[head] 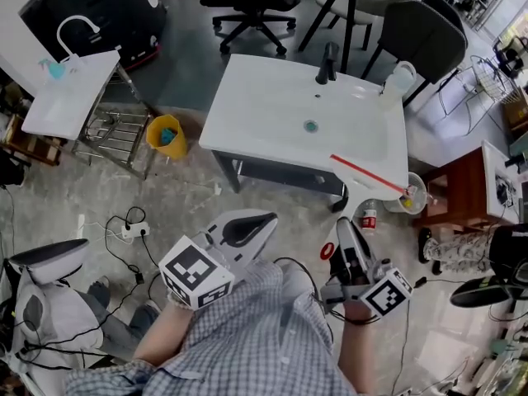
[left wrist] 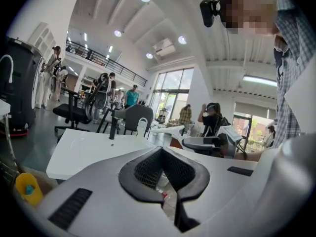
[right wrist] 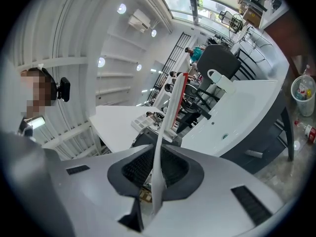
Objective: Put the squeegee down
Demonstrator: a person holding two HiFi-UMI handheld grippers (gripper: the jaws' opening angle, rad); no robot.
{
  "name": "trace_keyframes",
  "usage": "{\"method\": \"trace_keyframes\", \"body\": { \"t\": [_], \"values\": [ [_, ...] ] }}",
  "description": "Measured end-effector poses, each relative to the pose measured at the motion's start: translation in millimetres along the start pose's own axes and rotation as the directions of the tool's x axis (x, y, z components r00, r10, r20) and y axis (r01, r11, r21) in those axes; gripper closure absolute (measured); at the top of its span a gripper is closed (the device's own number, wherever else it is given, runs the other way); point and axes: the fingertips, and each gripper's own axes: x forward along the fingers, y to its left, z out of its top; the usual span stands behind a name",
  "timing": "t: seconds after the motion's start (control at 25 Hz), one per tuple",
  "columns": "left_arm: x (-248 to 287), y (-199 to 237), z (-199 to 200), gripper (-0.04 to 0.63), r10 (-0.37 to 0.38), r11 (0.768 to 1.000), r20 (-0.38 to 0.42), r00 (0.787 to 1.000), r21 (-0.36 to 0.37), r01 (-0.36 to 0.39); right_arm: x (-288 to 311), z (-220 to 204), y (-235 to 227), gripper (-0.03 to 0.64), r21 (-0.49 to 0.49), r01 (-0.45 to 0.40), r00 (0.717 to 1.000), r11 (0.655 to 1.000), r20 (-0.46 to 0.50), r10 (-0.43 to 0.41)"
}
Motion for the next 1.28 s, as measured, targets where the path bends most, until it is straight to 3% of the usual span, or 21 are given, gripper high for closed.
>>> {"method": "trace_keyframes", "body": {
  "t": [0.64,1.28],
  "values": [
    [32,49,9,0.591,0.065,0.998,-0.013,0.998,-0.016,-0.065,52,22,-37,0.578,0.007,-0.012,0.998,1.000,-0.062,0.012],
    [137,96,47,0.591,0.144,0.989,-0.006,0.990,-0.040,-0.144,130,100,-97,0.578,0.030,-0.092,0.982,0.995,-0.162,0.096]
  ]
}}
